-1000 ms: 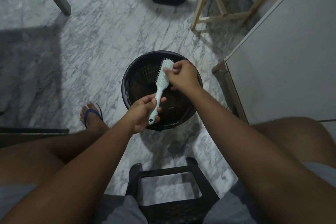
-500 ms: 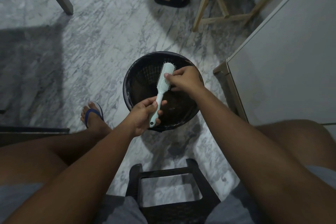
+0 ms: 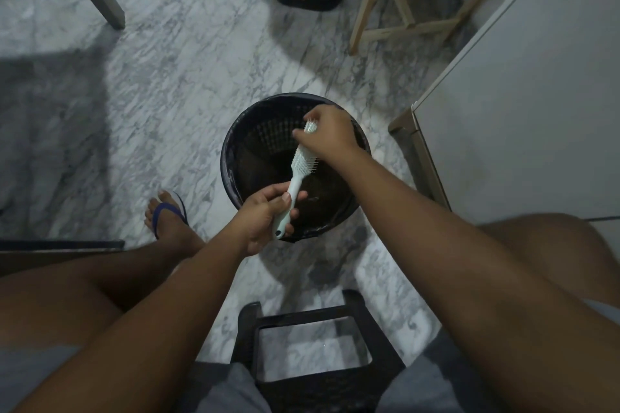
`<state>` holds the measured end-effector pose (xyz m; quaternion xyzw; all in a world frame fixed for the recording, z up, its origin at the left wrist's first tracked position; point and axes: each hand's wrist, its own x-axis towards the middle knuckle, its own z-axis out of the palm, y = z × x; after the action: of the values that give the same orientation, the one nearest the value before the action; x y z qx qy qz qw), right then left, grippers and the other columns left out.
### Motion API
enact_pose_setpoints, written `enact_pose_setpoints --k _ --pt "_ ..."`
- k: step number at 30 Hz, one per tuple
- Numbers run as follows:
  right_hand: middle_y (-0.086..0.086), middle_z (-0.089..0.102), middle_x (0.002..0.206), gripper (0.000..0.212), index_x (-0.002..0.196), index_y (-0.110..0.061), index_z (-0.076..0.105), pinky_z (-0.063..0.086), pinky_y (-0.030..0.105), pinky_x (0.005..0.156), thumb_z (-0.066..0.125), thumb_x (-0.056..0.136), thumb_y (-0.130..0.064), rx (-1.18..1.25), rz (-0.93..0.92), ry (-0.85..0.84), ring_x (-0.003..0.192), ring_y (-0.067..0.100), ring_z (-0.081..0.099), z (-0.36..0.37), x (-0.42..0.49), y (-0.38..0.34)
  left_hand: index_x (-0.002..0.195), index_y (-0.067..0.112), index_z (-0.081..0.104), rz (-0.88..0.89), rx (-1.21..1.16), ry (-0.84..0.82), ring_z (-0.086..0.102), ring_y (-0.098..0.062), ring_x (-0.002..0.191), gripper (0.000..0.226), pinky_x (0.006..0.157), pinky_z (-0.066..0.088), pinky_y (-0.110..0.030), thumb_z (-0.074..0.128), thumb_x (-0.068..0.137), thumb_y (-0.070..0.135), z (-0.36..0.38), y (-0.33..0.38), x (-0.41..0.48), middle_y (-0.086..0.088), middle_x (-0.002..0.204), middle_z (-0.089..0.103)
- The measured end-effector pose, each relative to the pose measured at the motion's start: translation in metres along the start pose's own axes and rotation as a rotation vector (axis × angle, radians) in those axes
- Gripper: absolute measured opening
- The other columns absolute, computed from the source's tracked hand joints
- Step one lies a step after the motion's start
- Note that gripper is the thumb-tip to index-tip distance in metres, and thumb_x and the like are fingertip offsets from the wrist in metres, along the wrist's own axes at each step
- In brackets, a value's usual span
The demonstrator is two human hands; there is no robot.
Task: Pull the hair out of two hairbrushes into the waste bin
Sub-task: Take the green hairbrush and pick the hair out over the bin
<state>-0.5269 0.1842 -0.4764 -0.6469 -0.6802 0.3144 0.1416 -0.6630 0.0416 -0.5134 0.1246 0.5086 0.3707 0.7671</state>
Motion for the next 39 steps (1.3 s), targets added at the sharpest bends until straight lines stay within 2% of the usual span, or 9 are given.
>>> enact_pose_setpoints --k 4,8,13,17,22,25,30,35,39 --pt "0.006 0.077 0.085 0.026 0.088 -0.009 0.08 0.056 0.027 0.079 0.068 0.09 -0.032 0.138 0.092 0.046 0.083 0.016 0.071 -0.007 0.017 0.006 0.129 0.009 0.058 -0.013 -0.034 -0.032 0.057 -0.013 0.069 0.03 0.055 0.045 -0.028 0.046 0.102 0.01 -0.003 0.003 -0.003 -0.008 0.119 0.069" --pt "0.021 0.071 0.103 0.026 0.101 0.006 0.067 0.063 0.03 0.065 0.053 0.101 -0.015 0.678 0.356 0.031 0.086 0.026 0.073 -0.006 0.01 0.011 0.13 0.009 0.056 -0.015 -0.228 -0.05 0.054 -0.013 0.071 0.03 0.052 0.045 -0.024 0.041 0.103 0.01 -0.001 0.008 -0.003 -0.008 0.116 0.069" --pt "0.011 0.074 0.1 0.041 0.113 -0.005 0.068 0.063 0.036 0.063 0.08 0.082 -0.028 0.429 0.096 -0.283 0.087 0.019 0.074 0.006 -0.023 0.027 0.13 0.008 0.054 -0.012 -0.269 -0.03 0.054 -0.012 0.07 0.03 0.05 0.045 -0.022 0.041 0.103 0.01 -0.002 0.014 -0.001 -0.01 0.112 0.069" --pt "0.003 0.077 0.091 0.056 0.105 -0.006 0.074 0.061 0.024 0.075 0.096 0.058 -0.026 0.319 -0.003 -0.227 0.078 0.008 0.074 -0.003 -0.02 0.029 0.135 0.008 0.05 -0.051 -0.246 -0.053 0.055 -0.013 0.069 0.033 0.05 0.046 -0.024 0.041 0.104 0.009 -0.005 0.013 -0.002 -0.01 0.11 0.068" --pt "0.008 0.075 0.075 0.015 0.091 0.0 0.075 0.061 0.023 0.063 0.078 0.084 -0.013 0.357 -0.046 -0.21 0.064 0.012 0.073 -0.015 -0.013 0.022 0.139 0.008 0.047 -0.049 -0.267 -0.103 0.055 -0.011 0.068 0.037 0.049 0.047 -0.023 0.04 0.104 0.011 -0.007 0.014 -0.004 -0.008 0.105 0.07" --pt "0.014 0.075 0.093 0.01 0.097 -0.004 0.071 0.064 0.034 0.071 0.062 0.093 -0.005 0.388 0.14 -0.01 0.069 0.015 0.074 -0.008 0.003 0.033 0.141 0.007 0.046 -0.038 -0.266 -0.125 0.056 -0.011 0.068 0.039 0.049 0.047 -0.023 0.04 0.103 0.011 -0.01 0.013 -0.004 -0.008 0.106 0.069" --pt "0.014 0.042 0.149 0.092 0.156 -0.015 0.019 0.043 0.038 0.107 0.072 0.081 -0.009 -0.018 -0.066 -0.268 0.131 0.026 0.048 0.005 -0.003 0.035 0.142 0.004 0.043 -0.068 -0.27 -0.183 0.054 -0.01 0.067 0.04 0.049 0.045 -0.02 0.039 0.103 0.009 -0.005 0.011 -0.005 -0.007 0.105 0.066" --pt "0.008 0.075 0.1 0.023 0.112 -0.009 0.071 0.056 0.032 0.073 0.057 0.095 -0.017 0.372 0.065 0.049 0.09 0.018 0.07 0.011 -0.002 0.027 0.141 0.005 0.043 -0.072 -0.279 -0.251 0.055 -0.01 0.068 0.039 0.05 0.048 -0.023 0.04 0.102 0.009 -0.012 0.014 -0.008 -0.006 0.105 0.064" --pt "0.018 0.071 0.106 0.041 0.124 -0.001 0.058 0.061 0.04 0.072 0.039 0.106 -0.033 0.78 0.349 -0.035 0.093 0.03 0.071 0.004 -0.003 0.021 0.136 0.006 0.05 -0.035 -0.288 -0.158 0.057 -0.012 0.071 0.038 0.051 0.049 -0.024 0.048 0.099 0.01 -0.018 0.013 -0.01 -0.007 0.107 0.067"
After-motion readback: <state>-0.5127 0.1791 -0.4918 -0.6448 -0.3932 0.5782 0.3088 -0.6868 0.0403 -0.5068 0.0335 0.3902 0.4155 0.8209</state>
